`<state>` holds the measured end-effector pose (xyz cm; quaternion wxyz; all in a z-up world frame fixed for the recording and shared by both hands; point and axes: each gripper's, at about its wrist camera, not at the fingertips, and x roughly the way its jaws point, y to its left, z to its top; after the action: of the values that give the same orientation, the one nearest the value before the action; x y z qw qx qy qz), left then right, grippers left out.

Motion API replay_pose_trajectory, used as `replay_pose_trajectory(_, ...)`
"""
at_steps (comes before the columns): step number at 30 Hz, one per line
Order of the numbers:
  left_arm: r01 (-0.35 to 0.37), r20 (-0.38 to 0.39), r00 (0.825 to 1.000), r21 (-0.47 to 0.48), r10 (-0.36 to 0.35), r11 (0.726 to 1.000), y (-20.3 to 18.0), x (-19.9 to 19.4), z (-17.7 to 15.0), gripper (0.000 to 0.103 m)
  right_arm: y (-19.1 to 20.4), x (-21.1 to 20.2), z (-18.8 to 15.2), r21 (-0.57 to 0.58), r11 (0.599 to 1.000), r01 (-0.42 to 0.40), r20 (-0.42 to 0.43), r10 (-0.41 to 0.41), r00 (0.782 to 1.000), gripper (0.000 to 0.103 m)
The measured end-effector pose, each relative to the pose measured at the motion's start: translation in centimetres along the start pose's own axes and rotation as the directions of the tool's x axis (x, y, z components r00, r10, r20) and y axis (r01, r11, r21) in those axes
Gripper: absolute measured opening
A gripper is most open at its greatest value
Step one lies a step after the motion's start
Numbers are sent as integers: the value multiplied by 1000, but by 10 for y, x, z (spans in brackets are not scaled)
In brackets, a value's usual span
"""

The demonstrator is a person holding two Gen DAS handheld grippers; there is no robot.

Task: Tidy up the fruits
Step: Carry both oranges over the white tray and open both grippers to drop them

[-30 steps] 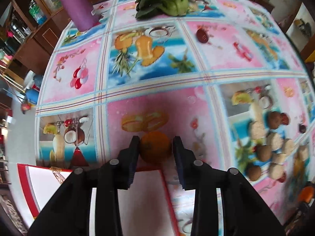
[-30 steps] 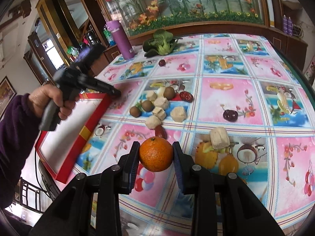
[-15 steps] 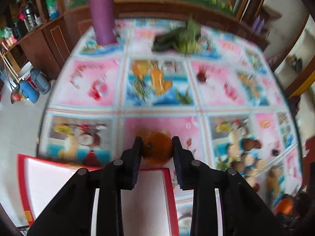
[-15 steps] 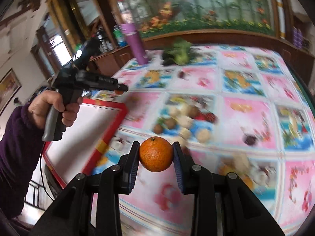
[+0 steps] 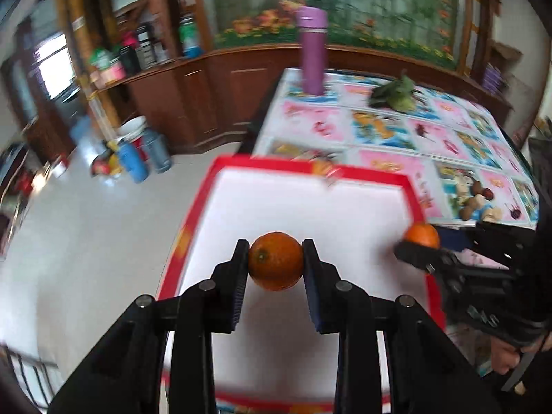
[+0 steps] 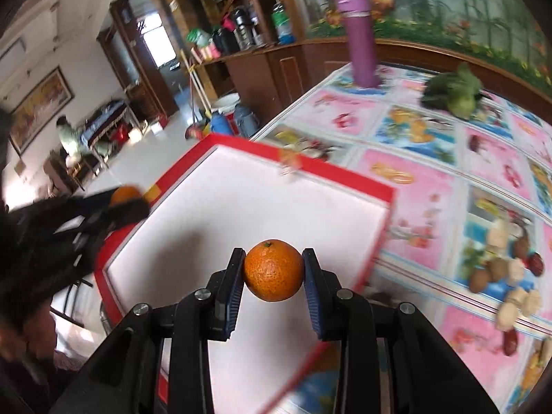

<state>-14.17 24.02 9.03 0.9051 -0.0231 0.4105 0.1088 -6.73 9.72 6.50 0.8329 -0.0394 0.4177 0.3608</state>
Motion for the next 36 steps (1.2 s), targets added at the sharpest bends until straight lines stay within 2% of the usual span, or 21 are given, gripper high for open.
replay_pose_trajectory(3,-31,-4,1000,-45,31,999,10,5,-17,32,13,21,7,-20,1000,16,-20,-17,1000,32)
replay_pose_trajectory(5,-45,-36,998,-71,42,996,14,16,-21,32,16,34,13,-26,999,38,-42,-39,998,32)
replay_pose_trajectory(7,-48,-48,998,-70,44,996,13,25,-22,32,16,43,16,-18,998,55,-67,-56,996,32)
replay_pose_trajectory(9,-82,-55,995,-73,78,994,13,35,-20,33,15,51,17,-6,998,67,-80,-68,994,32)
replay_pose_trajectory(17,-156,-82,986,-102,148,982,16,53,-22,34,12,51,14,20,997,71,-119,-68,990,34)
replay_pose_trajectory(20,-161,-82,985,-112,152,981,16,50,-25,36,9,37,13,28,998,52,-95,-49,994,37)
replay_pose_trajectory(21,-172,-72,984,-106,165,979,15,46,-25,39,8,32,12,30,999,45,-85,-43,995,41)
replay_pose_trajectory(23,-200,-40,980,-102,197,974,12,36,-24,62,4,19,11,39,998,40,-60,-37,998,44)
replay_pose_trajectory(25,-215,8,976,-107,217,971,7,23,-23,72,-3,3,8,51,998,21,-28,-20,999,44)
replay_pose_trajectory(29,-231,98,966,-95,240,968,-11,-6,-19,81,-17,-30,1,79,997,19,28,-21,999,44)
replay_pose_trajectory(36,-195,199,959,-47,200,980,-54,-41,-10,87,-51,-91,-19,115,992,60,122,-74,990,44)
